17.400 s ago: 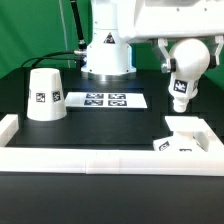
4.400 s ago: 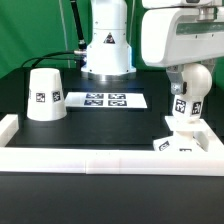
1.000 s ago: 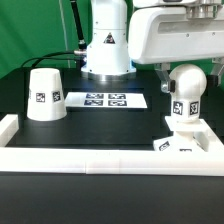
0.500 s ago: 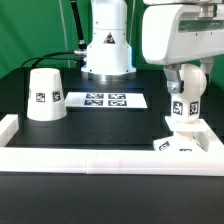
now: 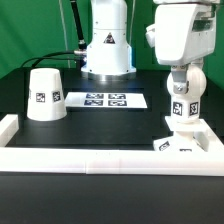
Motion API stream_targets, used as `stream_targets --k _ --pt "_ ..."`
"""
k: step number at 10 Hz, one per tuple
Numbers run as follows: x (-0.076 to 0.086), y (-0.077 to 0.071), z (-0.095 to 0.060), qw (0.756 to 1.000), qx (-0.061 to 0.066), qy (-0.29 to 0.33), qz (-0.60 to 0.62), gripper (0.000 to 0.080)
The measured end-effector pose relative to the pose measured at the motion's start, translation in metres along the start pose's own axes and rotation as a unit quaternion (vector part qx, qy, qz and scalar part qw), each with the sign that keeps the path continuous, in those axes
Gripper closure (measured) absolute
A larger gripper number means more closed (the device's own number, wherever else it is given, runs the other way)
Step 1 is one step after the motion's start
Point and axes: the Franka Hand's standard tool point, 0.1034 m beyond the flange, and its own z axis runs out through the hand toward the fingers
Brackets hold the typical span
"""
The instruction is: Assemble lamp
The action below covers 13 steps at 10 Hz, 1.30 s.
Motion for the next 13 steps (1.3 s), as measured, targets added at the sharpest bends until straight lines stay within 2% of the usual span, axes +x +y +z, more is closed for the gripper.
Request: stream_targets --k 4,6,8,11,13 --pt "-0.0004 0.0002 0.0001 1.000 0.000 0.000 0.014 0.0223" --pt "-0.0009 0.0005 0.0004 0.994 -0.001 0.002 0.113 0.0223" --pt "-0.0001 0.0012 0.0007 0.968 -0.006 0.010 0.250 0.0222" --pt "-0.0016 0.0026 0.0011 0.898 -0.007 0.011 0.440 0.0220" --pt "-0.0032 0.0034 0.0016 0.843 -0.007 0.010 0.539 0.0220"
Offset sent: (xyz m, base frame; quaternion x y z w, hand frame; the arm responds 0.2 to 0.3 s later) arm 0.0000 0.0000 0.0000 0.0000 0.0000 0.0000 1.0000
